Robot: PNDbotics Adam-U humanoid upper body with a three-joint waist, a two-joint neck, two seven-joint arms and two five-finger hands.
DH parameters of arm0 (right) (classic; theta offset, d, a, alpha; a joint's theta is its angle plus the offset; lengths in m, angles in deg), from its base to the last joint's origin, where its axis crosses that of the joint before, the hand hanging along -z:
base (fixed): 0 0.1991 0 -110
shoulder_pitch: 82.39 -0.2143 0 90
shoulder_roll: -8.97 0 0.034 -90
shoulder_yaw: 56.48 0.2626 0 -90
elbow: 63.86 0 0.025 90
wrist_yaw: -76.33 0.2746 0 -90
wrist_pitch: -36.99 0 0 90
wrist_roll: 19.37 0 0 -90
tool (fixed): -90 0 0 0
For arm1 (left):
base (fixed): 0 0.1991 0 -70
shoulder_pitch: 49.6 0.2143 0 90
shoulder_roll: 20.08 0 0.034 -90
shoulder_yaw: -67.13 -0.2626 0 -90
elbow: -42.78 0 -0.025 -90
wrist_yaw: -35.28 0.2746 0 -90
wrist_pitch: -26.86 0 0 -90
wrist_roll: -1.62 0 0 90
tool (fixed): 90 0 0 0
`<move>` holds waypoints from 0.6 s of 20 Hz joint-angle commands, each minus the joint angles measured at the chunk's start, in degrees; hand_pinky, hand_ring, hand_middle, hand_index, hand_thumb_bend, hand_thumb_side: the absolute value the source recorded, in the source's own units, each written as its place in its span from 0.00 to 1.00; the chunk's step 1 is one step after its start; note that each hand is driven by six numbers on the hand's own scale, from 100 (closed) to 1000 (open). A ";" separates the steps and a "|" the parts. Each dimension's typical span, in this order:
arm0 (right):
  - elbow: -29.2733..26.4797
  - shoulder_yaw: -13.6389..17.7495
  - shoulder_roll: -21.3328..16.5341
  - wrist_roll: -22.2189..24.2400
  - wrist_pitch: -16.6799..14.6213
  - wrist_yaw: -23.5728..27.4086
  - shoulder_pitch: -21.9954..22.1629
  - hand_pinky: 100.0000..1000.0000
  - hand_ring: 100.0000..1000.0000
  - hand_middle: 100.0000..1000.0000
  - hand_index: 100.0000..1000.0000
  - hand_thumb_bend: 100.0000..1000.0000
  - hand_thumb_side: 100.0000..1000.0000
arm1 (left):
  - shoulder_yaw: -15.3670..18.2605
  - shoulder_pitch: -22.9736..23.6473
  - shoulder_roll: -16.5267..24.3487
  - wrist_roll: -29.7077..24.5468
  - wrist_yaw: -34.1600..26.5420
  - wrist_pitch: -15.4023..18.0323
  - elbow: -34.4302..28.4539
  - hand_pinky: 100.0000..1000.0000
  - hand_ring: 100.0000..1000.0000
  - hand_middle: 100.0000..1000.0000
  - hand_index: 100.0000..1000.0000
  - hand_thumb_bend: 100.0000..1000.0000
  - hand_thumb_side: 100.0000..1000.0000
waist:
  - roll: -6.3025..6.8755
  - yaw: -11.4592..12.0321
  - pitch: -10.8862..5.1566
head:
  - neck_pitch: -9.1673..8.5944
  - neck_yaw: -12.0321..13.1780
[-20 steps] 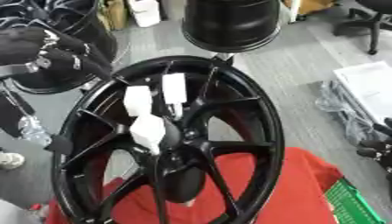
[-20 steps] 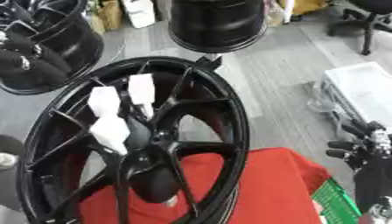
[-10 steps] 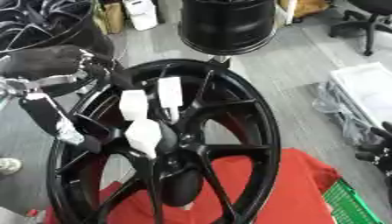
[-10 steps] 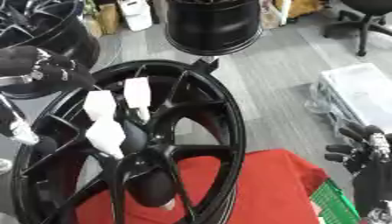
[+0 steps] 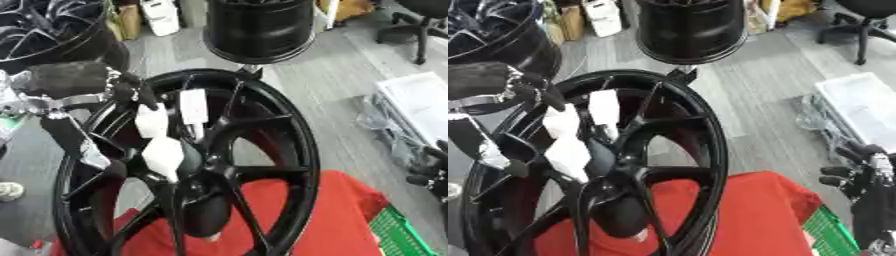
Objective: Pull the pin out of the wheel hub.
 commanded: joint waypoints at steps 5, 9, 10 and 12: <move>-0.43 -0.29 -1.04 0.37 -0.02 -0.24 -0.54 0.50 0.53 0.74 0.82 0.00 0.91 | 1.42 -1.58 -0.61 -13.50 3.08 16.99 2.81 0.54 0.34 0.68 0.81 0.64 0.61 | -0.22 -0.31 -1.03 | -0.94 0.27; -0.44 -0.34 -1.07 0.44 -0.02 -0.18 -0.58 0.50 0.53 0.74 0.82 0.00 0.91 | 1.17 -1.80 -1.14 -11.12 5.18 16.99 4.25 0.54 0.32 0.63 0.79 0.61 0.61 | -0.27 -0.49 -1.08 | -1.10 0.35; -0.43 -0.35 -1.07 0.45 -0.01 -0.17 -0.57 0.50 0.53 0.74 0.82 0.00 0.91 | 0.92 -1.77 -1.30 -10.95 5.58 16.99 4.42 0.53 0.32 0.62 0.79 0.61 0.60 | -0.28 -0.52 -1.08 | -1.12 0.37; -0.40 -0.36 -1.06 0.46 0.01 -0.16 -0.56 0.50 0.53 0.74 0.82 0.00 0.91 | 0.35 -1.69 -1.54 -10.93 6.09 16.99 4.50 0.53 0.31 0.61 0.78 0.59 0.60 | -0.28 -0.55 -1.09 | -1.14 0.40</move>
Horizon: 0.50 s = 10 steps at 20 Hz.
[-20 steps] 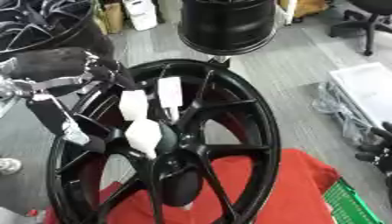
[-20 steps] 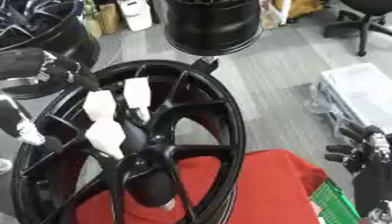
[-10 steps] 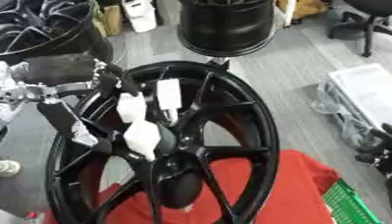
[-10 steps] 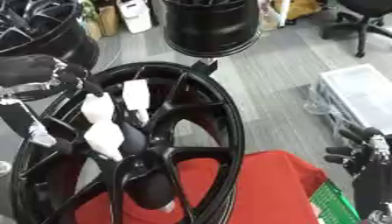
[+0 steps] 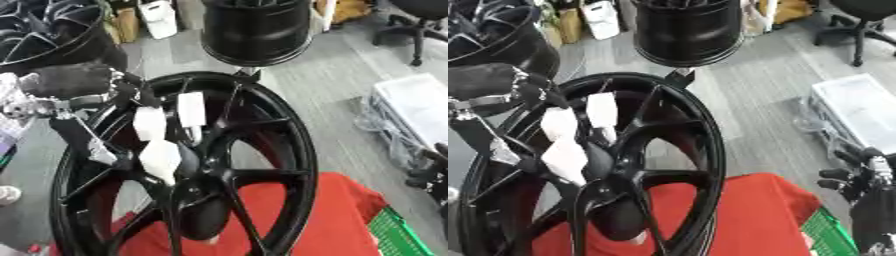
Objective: Pull the pin out of the wheel hub.
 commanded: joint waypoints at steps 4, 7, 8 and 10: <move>-0.33 -0.10 -1.00 0.28 0.02 -0.14 -0.57 0.50 0.53 0.74 0.82 0.00 0.91 | -1.10 -0.40 0.19 -14.30 1.31 14.03 0.48 0.51 0.28 0.56 0.75 0.57 0.57 | -0.36 -0.05 -1.05 | -0.68 0.17; -0.29 -0.04 -0.96 0.24 0.02 -0.16 -0.53 0.50 0.53 0.74 0.82 0.00 0.92 | -1.10 -0.41 -0.04 -14.42 0.93 14.03 0.60 0.51 0.27 0.55 0.74 0.55 0.55 | -0.40 -0.05 -1.01 | -0.70 0.15; -0.29 -0.03 -0.95 0.23 0.02 -0.16 -0.53 0.50 0.53 0.74 0.82 0.00 0.92 | -1.04 -0.42 -0.09 -14.37 0.83 14.03 0.63 0.50 0.27 0.55 0.74 0.55 0.55 | -0.42 -0.06 -0.98 | -0.71 0.12; -0.31 -0.03 -0.92 0.22 0.02 -0.15 -0.53 0.50 0.53 0.74 0.82 0.00 0.92 | -1.04 -0.43 -0.24 -14.34 0.74 14.03 0.74 0.50 0.25 0.53 0.74 0.53 0.51 | -0.45 -0.10 -0.92 | -0.75 0.05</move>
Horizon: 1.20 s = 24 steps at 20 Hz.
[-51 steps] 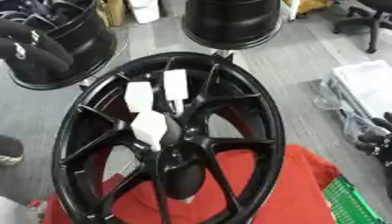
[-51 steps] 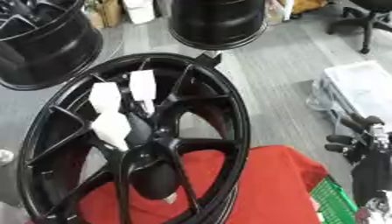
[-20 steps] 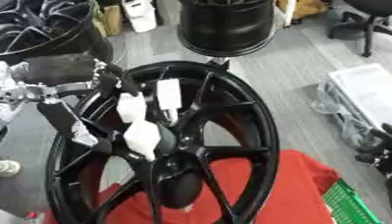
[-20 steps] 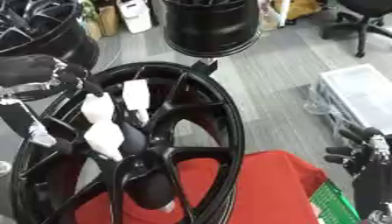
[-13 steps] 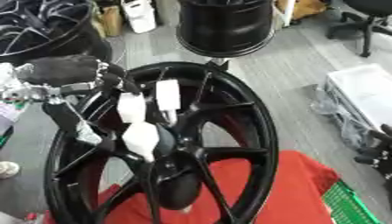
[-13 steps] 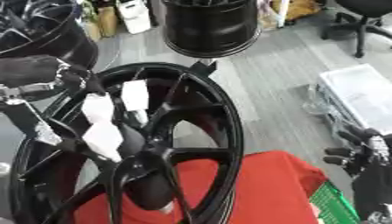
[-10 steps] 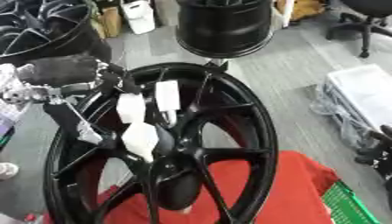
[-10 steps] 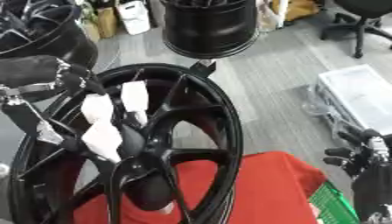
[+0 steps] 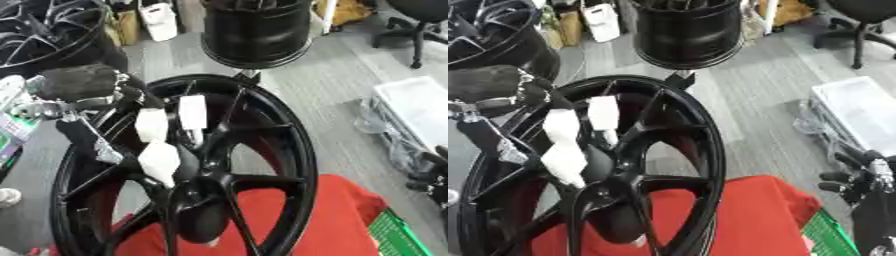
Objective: Pull the pin out of the wheel hub.
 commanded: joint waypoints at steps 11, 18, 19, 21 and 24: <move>-0.60 -0.06 -0.78 0.10 0.01 -0.10 -0.53 0.50 0.53 0.74 0.82 0.00 0.93 | -0.51 -0.16 -0.07 -14.38 -3.26 14.02 2.66 0.49 0.26 0.55 0.76 0.48 0.53 | -0.53 -0.12 -0.61 | -1.04 -0.34; -0.53 -0.03 -0.74 0.08 0.06 -0.13 -0.52 0.50 0.53 0.74 0.82 0.00 0.93 | -1.40 0.03 0.11 -17.70 -5.31 14.02 1.60 0.46 0.19 0.40 0.68 0.33 0.20 | -0.50 -0.20 -0.65 | -1.04 -0.34; -0.52 -0.03 -0.75 0.09 0.06 -0.11 -0.52 0.50 0.53 0.74 0.82 0.00 0.93 | -1.32 0.00 0.20 -18.28 -6.22 14.02 1.41 0.46 0.17 0.36 0.66 0.30 0.17 | -0.52 -0.18 -0.68 | -1.05 -0.35; -0.46 -0.02 -0.73 0.08 0.09 -0.09 -0.50 0.50 0.53 0.74 0.82 0.00 0.93 | -0.95 -0.08 0.44 -19.17 -8.31 14.02 1.04 0.44 0.14 0.29 0.63 0.27 0.14 | -0.55 -0.14 -0.75 | -1.04 -0.37; -0.43 0.01 -0.73 0.07 0.07 -0.06 -0.45 0.50 0.53 0.74 0.82 0.00 0.93 | -0.27 -0.29 0.93 -20.19 -11.81 14.02 0.36 0.42 0.09 0.17 0.57 0.20 0.12 | -0.64 -0.07 -0.87 | -1.03 -0.37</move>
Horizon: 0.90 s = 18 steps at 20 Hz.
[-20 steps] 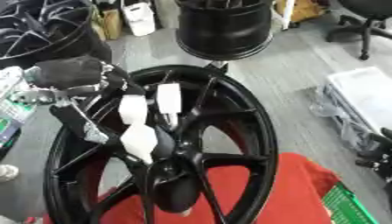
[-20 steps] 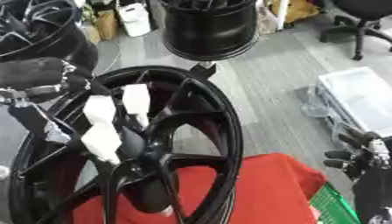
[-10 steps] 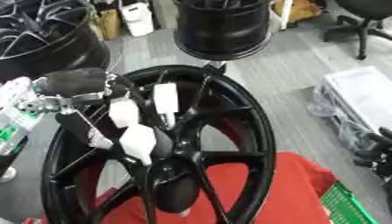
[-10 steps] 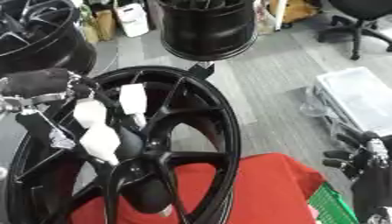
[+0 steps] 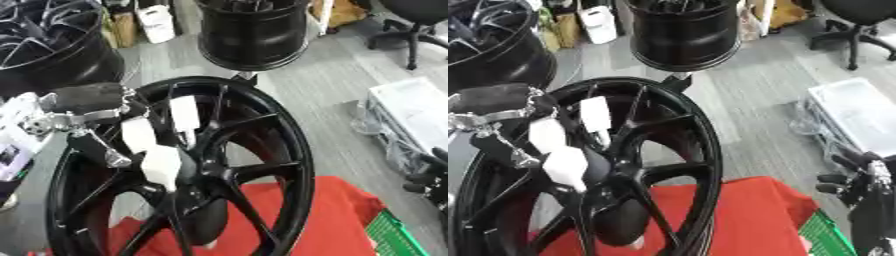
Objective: Pull the pin out of the wheel hub.
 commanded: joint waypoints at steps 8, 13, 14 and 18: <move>-0.47 0.06 -0.77 0.04 -0.07 0.01 -0.21 0.50 0.53 0.74 0.82 0.00 0.92 | 3.75 -1.67 5.25 -20.42 -12.96 16.72 -4.59 0.42 0.06 0.14 0.54 0.16 0.07 | -0.71 0.21 -1.11 | -0.74 -0.03; -0.44 0.32 -0.92 -0.12 -0.12 -0.04 -0.08 0.50 0.53 0.74 0.82 0.00 0.92 | 7.99 -1.08 10.87 -19.37 -23.20 16.65 -7.75 0.43 0.06 0.14 0.54 0.14 0.03 | -0.71 0.62 -1.20 | -0.71 -0.24; -0.42 0.44 -0.98 -0.21 -0.13 -0.07 -0.06 0.50 0.53 0.74 0.82 0.00 0.92 | 9.15 -0.54 12.68 -18.75 -25.49 16.46 -8.71 0.43 0.06 0.14 0.54 0.15 0.02 | -0.67 0.77 -1.22 | -0.68 -0.25; -0.41 1.09 -1.22 -0.75 -0.29 -0.22 -0.04 0.50 0.53 0.74 0.82 0.00 0.92 | 15.72 5.36 21.28 -14.60 -32.59 14.88 -12.96 0.44 0.07 0.15 0.55 0.19 0.00 | -0.44 1.73 -1.20 | -0.74 -0.96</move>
